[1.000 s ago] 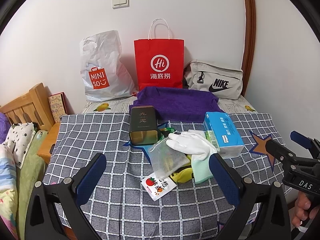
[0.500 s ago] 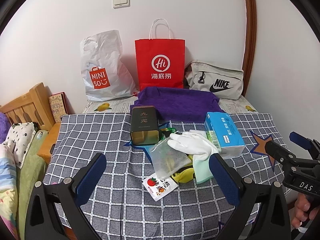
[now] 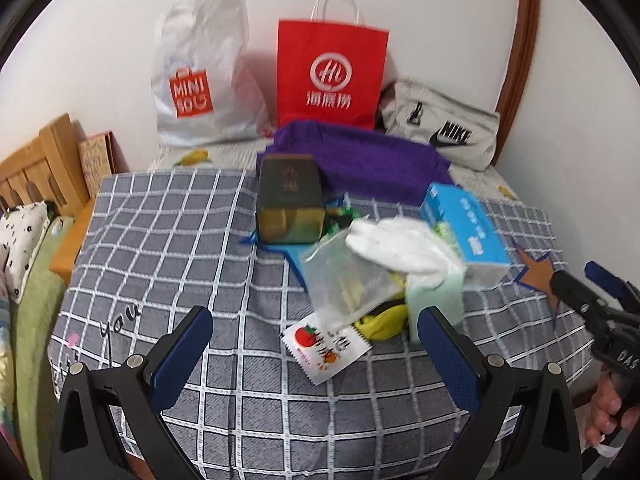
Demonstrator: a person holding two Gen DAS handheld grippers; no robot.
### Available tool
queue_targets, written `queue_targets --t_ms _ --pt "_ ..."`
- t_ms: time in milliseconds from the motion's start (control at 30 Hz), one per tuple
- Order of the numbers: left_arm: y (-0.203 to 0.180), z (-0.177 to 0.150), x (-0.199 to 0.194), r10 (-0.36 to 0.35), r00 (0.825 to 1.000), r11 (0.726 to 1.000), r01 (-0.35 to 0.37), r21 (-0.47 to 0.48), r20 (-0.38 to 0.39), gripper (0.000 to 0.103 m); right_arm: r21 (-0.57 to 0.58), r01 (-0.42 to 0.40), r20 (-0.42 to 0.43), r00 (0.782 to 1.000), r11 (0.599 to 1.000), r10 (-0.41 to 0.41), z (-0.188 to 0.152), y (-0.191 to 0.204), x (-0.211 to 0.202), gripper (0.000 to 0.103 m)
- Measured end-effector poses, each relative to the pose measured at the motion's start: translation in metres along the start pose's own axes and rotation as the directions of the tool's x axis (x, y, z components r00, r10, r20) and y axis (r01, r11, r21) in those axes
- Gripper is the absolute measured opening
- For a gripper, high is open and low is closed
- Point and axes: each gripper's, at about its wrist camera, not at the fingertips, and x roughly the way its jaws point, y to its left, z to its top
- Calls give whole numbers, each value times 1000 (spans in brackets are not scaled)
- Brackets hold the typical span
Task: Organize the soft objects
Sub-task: 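Reach the left tool to the tomato snack packet and grasp it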
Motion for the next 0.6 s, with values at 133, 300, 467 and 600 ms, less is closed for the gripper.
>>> queue_targets --t_ms 133,300,467,600 --pt "5 -8 22 8 1000 1000 -8 24 -25 103 -1 -6 -32 999 1000 6 -5 -1 18 103" --pt "8 -22 51 33 996 997 -27 78 -83 103 0 0 -77 997 1000 0 -11 -3 40 103" --pt "8 -32 78 29 990 994 -13 111 -139 103 7 -4 -121 993 1000 5 -15 -2 60 103" --pt "0 -38 96 15 987 988 9 153 -160 103 -18 -6 -152 988 1000 3 -19 4 73 102"
